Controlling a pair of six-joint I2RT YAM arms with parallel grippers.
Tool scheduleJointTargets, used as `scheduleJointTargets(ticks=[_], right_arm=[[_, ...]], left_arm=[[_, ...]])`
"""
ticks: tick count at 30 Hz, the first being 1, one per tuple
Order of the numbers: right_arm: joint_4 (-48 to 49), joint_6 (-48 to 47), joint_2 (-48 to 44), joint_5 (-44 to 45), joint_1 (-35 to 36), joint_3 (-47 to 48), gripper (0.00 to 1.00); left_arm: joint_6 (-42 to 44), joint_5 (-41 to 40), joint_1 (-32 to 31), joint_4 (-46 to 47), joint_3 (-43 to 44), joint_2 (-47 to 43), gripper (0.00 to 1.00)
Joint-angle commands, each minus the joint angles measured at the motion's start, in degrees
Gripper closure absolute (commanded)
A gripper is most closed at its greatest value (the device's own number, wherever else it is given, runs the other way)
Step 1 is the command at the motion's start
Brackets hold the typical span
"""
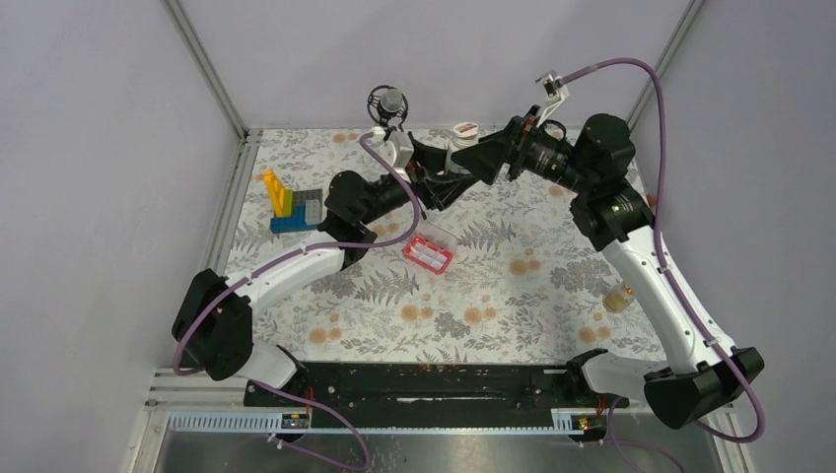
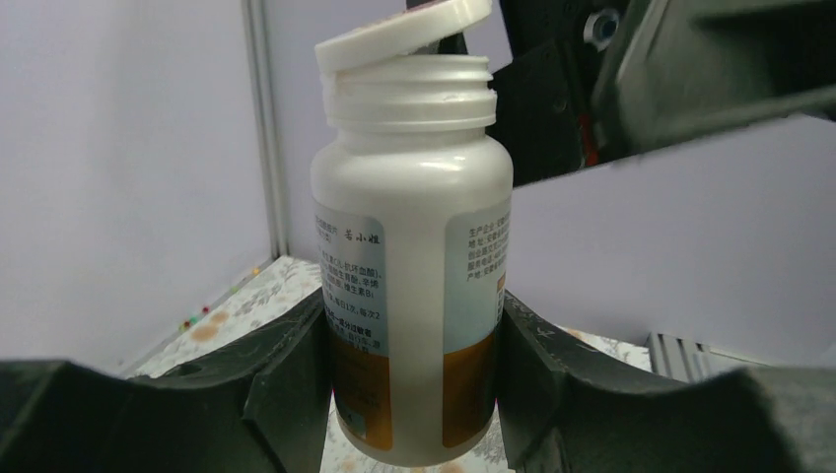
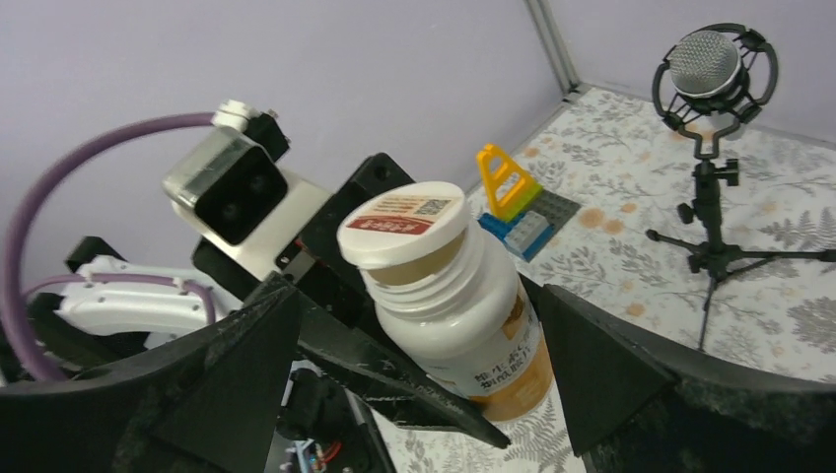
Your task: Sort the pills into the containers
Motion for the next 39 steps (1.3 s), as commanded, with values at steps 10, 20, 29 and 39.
scheduleJointTargets(ticks=[10, 20, 29, 39], right_arm=[[-12.24, -19.92, -2.36, 14.74, 6.25, 3.23, 0.31], [-8.72, -17.89, -1.58, 16.21, 7.39, 1.36, 0.34], [-11.25, -17.25, -1.11, 18.4, 8.12, 0.67, 0.77], [-7.87, -17.49, -6.95, 35.99, 8.1, -10.55, 0.78]], left_arm=[[-1.29, 7.08, -0.15, 4.44, 5.76, 0.28, 0.93], [0.14, 8.26, -0.15, 0.48, 5.14, -0.34, 0.9], [-0.16, 6.41, -0.1, -1.4, 3.87, -0.92, 0.36], [-0.2, -11.89, -0.09, -7.68, -8.16, -10.99, 0.01]])
